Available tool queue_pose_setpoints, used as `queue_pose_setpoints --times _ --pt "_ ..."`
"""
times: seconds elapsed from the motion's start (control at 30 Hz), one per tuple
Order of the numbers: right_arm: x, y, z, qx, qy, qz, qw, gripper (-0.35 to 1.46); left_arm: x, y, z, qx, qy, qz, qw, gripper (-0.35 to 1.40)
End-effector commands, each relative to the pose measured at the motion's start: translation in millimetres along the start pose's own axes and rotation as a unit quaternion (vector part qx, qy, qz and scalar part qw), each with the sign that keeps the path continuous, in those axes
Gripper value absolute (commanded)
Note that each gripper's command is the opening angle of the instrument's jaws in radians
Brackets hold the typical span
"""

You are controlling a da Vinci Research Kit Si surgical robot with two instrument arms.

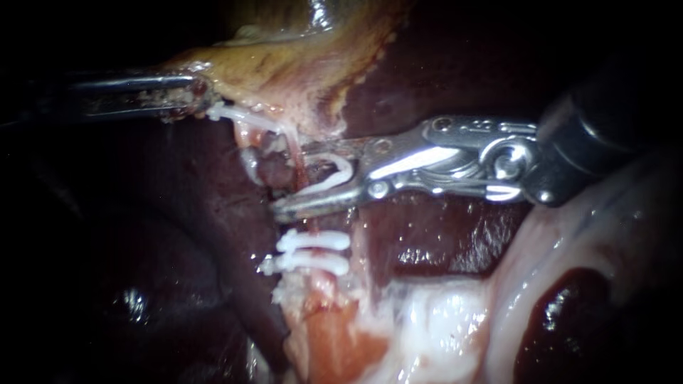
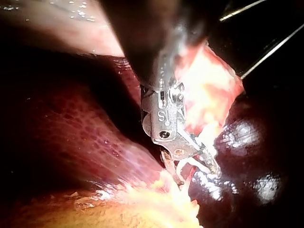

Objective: Clipping third clip right tube

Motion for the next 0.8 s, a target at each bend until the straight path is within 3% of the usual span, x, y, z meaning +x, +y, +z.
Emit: queue_pose_setpoints --times 0.03,0.23,0.53,0.8 --pt "0.2 -0.1 0.2 0.004 0.008 0.005 1.0 0.48 0.0 0.0 0.0 0.0 0.0 0.0 1.0 -0.35" --pt "2.0 -1.6 0.5 0.061 0.034 0.017 0.9974 0.48 0.0 0.0 0.0 0.0 0.0 0.0 1.0 -0.35" --pt "5.4 -4.2 -0.6 0.099 0.059 0.018 0.9932 0.45 0.0 -0.1 0.0 0.0 0.0 0.0 1.0 -0.35" --pt "5.6 -3.8 -0.8 0.095 0.06 0.018 0.9935 0.37 0.0 -0.1 0.1 0.0 0.0 0.0 1.0 -0.35"
